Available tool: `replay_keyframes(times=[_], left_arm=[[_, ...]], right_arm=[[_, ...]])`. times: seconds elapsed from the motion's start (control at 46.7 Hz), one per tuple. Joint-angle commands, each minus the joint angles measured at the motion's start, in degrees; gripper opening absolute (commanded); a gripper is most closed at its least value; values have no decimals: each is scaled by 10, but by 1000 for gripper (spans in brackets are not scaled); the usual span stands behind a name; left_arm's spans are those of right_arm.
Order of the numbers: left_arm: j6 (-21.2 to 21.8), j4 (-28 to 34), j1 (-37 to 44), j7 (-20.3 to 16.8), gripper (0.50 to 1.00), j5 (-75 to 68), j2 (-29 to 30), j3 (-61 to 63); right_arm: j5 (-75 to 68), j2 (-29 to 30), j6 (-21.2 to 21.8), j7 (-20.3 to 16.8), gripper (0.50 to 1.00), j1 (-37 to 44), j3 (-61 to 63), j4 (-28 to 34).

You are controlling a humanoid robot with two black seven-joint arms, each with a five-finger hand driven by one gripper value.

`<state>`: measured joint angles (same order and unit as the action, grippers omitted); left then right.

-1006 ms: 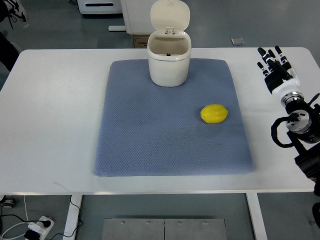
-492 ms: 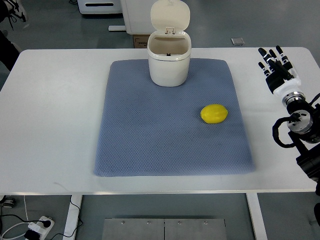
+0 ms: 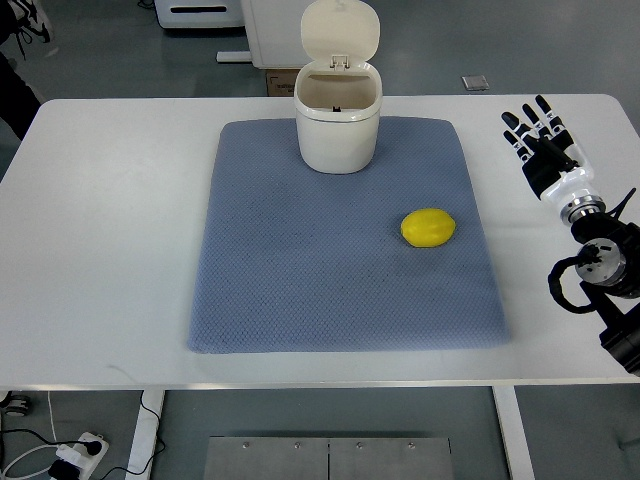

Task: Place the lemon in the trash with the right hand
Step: 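Move the right hand over the mat toward the yellow lemon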

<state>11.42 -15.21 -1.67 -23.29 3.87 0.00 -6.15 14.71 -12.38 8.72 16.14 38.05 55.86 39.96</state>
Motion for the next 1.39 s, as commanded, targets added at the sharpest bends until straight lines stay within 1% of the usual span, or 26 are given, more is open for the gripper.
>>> replay_keyframes(times=[0.0, 0.128, 0.449, 0.621, 0.749, 0.835, 0.984, 1.241, 1.37], left_arm=[[-1, 0, 0, 0, 1000, 0, 0, 0], [0, 0, 0, 0, 1000, 0, 0, 0], [0, 0, 0, 0, 1000, 0, 0, 0], [0, 0, 0, 0, 1000, 0, 0, 0], [0, 0, 0, 0, 1000, 0, 0, 0], [0, 0, 0, 0, 1000, 0, 0, 0], [0, 0, 0, 0, 1000, 0, 0, 0], [-1, 0, 0, 0, 1000, 0, 0, 0], [0, 0, 0, 0, 1000, 0, 0, 0]], right_arm=[[11, -5, 0, 11, 1000, 1, -27, 0], [46, -6, -1, 23, 1000, 2, -52, 1], [122, -19, 8, 24, 1000, 3, -87, 28], [153, -28, 41, 32, 1000, 4, -102, 30], [189, -33, 54, 41, 998, 4, -105, 30], [212, -34, 62, 54, 998, 4, -109, 30], [240, -35, 63, 73, 998, 4, -134, 30], [264, -48, 61, 127, 995, 5, -192, 23], [266, -54, 61, 144, 995, 5, -208, 20]])
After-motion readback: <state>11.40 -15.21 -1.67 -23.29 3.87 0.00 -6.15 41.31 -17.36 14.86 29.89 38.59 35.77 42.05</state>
